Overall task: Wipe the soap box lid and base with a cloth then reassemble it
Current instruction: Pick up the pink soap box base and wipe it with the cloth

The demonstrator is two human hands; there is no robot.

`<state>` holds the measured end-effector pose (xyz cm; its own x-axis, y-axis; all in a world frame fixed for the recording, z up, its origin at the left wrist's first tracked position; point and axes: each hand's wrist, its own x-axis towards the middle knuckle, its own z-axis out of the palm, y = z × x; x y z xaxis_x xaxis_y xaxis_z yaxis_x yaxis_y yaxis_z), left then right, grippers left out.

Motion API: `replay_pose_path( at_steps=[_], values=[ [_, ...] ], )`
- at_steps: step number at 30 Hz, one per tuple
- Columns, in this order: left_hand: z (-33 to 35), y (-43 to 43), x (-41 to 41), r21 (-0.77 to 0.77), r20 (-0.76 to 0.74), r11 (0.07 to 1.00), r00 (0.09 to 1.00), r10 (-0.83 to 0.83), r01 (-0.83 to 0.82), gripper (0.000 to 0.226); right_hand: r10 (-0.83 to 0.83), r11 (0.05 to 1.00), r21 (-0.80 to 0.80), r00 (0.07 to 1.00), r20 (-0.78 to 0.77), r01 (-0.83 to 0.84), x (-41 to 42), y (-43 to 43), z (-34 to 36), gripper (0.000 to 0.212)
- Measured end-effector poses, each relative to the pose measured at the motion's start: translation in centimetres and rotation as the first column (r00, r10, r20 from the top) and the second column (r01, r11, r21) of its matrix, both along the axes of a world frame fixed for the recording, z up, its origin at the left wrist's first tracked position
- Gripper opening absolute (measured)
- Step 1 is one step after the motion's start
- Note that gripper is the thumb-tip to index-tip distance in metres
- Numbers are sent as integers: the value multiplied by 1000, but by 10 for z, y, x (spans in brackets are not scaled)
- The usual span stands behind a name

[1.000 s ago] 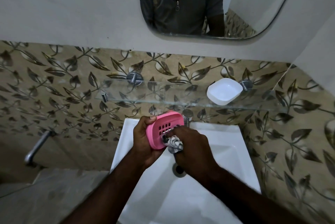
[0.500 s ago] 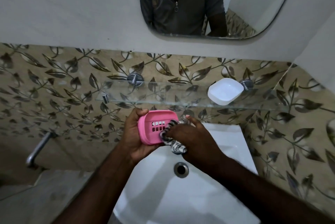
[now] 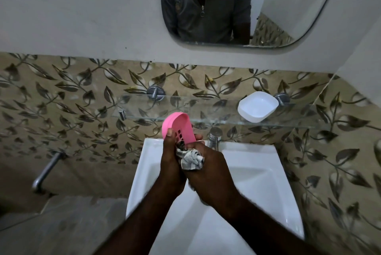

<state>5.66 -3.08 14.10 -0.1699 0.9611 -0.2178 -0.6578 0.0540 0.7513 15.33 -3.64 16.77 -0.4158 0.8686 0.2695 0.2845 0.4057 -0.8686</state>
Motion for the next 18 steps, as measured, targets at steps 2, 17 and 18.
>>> replay_pose_path(
  at_steps=[2,17,18],
  values=[
    [-1,0,-5,-8,68,1000,998,-14,14,76,30,973,221,986,166,-67,5,1,-4,16],
    [1,-5,-2,-107,71,986,990,-118,125,80,-116,993,-23,992,52,117,18,-6,-8,26],
    [0,-5,0,-110,72,987,991,-113,121,79,-90,995,-25,994,59,92,18,-8,-5,26]
  ],
)
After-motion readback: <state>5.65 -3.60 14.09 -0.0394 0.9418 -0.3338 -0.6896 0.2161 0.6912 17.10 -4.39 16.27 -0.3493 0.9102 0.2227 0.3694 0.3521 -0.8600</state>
